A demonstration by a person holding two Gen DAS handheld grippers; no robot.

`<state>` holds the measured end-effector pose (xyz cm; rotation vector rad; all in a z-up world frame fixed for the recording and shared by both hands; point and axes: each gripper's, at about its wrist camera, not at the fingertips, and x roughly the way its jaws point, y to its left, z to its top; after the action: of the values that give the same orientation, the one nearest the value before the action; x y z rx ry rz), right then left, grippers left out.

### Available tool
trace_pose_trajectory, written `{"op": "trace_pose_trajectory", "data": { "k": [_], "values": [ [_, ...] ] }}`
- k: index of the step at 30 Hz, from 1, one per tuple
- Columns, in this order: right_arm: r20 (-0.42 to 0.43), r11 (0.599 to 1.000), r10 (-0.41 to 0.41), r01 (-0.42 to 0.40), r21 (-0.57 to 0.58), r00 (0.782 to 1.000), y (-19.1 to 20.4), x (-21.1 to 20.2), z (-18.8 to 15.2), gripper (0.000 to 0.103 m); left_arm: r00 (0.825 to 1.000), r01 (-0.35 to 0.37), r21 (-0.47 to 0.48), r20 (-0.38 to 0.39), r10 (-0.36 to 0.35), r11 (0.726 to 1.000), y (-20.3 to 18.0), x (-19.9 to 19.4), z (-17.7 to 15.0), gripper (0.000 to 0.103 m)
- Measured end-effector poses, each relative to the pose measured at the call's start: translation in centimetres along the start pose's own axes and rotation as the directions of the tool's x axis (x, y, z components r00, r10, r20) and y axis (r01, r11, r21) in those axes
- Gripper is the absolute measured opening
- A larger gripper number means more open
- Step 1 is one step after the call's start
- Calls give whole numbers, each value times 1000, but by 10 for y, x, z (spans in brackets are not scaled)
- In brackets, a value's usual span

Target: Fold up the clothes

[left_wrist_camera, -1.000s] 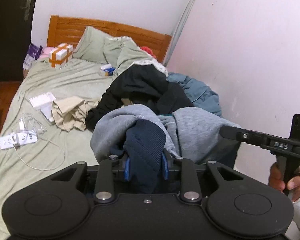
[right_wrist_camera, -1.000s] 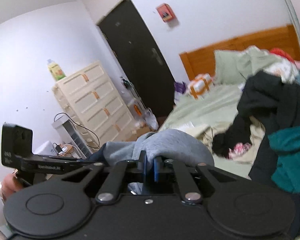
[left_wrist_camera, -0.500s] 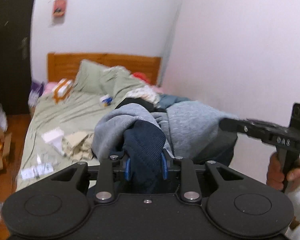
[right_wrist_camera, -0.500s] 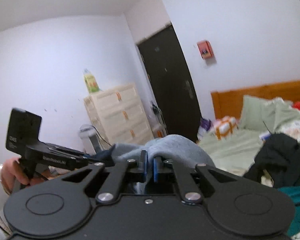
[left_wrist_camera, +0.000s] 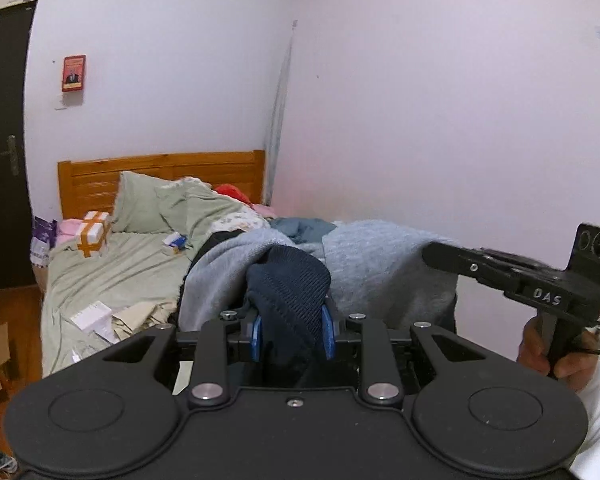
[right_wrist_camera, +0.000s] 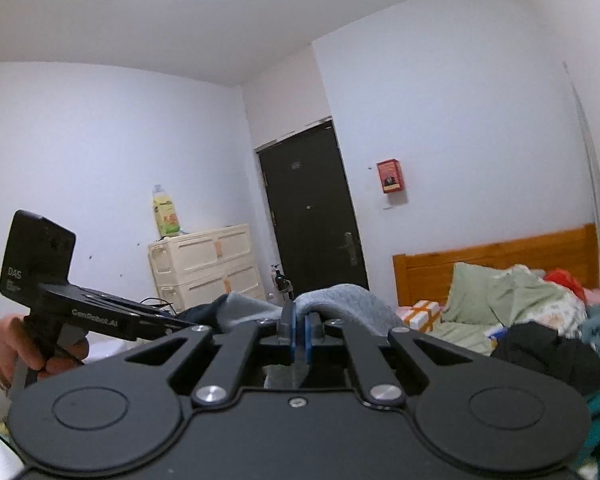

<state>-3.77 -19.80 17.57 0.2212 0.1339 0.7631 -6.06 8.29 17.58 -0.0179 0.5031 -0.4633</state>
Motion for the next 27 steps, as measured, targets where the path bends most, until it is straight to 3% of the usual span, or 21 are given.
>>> {"op": "trace_pose_trajectory", "data": {
  "k": [2, 6, 9, 14, 17, 21, 27],
  "values": [
    [-13, 1000, -19, 19, 22, 1000, 0, 1, -7, 4, 1000, -8, -14, -28, 7, 1000, 12, 7, -6, 30],
    [-118, 995, -69, 78, 70, 991, -25, 47, -44, 3, 992, -38, -85, -126, 27, 996, 54, 54, -33, 30],
    [-204, 985, -98, 124, 118, 974, -65, 94, -77, 3, 983, -77, -122, -175, 55, 989, 81, 102, -54, 30],
    [-303, 970, -115, 173, 172, 946, -139, 164, -122, 3, 974, -145, -141, -194, 116, 979, 117, 182, -77, 30],
    [-360, 973, -101, 168, 160, 927, -178, 209, -147, 3, 952, -226, -151, -245, 185, 962, 142, 239, -91, 30],
    [-466, 970, -59, 161, 182, 883, -233, 285, -191, 3, 910, -312, -173, -336, 242, 934, 182, 312, -121, 30],
    [-577, 967, -67, 195, 162, 814, -287, 366, -284, 3, 887, -329, -147, -386, 252, 933, 236, 399, -178, 31]
  ]
}}
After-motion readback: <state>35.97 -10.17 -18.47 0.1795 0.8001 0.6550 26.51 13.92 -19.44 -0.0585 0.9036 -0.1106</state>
